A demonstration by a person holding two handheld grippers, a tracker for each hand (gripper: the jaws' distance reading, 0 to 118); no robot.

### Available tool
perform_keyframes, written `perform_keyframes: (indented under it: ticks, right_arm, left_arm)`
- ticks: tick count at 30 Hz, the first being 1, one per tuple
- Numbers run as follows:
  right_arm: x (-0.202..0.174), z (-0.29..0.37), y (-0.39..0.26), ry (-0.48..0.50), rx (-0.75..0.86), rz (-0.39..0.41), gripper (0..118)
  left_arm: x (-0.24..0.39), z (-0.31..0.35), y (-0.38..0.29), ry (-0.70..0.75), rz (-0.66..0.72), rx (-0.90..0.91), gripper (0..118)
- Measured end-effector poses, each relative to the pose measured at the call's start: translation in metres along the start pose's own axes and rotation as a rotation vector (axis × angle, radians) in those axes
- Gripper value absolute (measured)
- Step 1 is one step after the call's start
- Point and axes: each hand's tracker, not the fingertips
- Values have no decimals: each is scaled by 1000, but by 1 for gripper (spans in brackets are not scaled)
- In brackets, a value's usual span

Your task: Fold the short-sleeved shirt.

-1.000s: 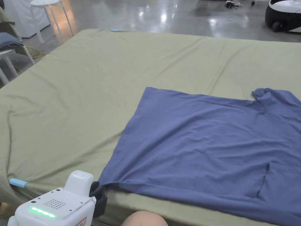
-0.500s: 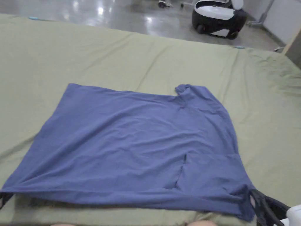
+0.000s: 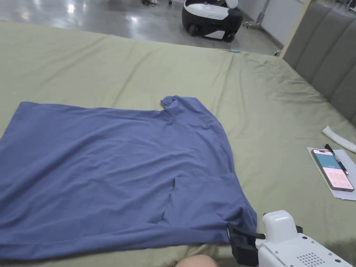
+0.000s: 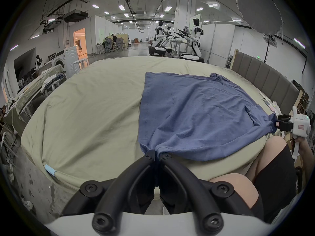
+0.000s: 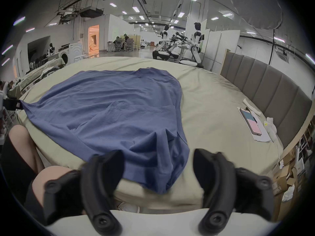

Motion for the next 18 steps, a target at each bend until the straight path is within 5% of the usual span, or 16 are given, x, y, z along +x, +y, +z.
perform_keyframes:
  ticks: [4,6,18]
  right_arm:
    - [-4,-15,4,6,-18,0,3]
    - [-2,-15,3,67,-32,-49,3]
    - [38,17,27,13,16,-108,3]
  left_arm:
    - [-2,-4,0,-1,-22,-17,2]
    - [-5,-6,0,0,-23,-22,2]
    - [-21,-5,37,-25,-48,-64,2]
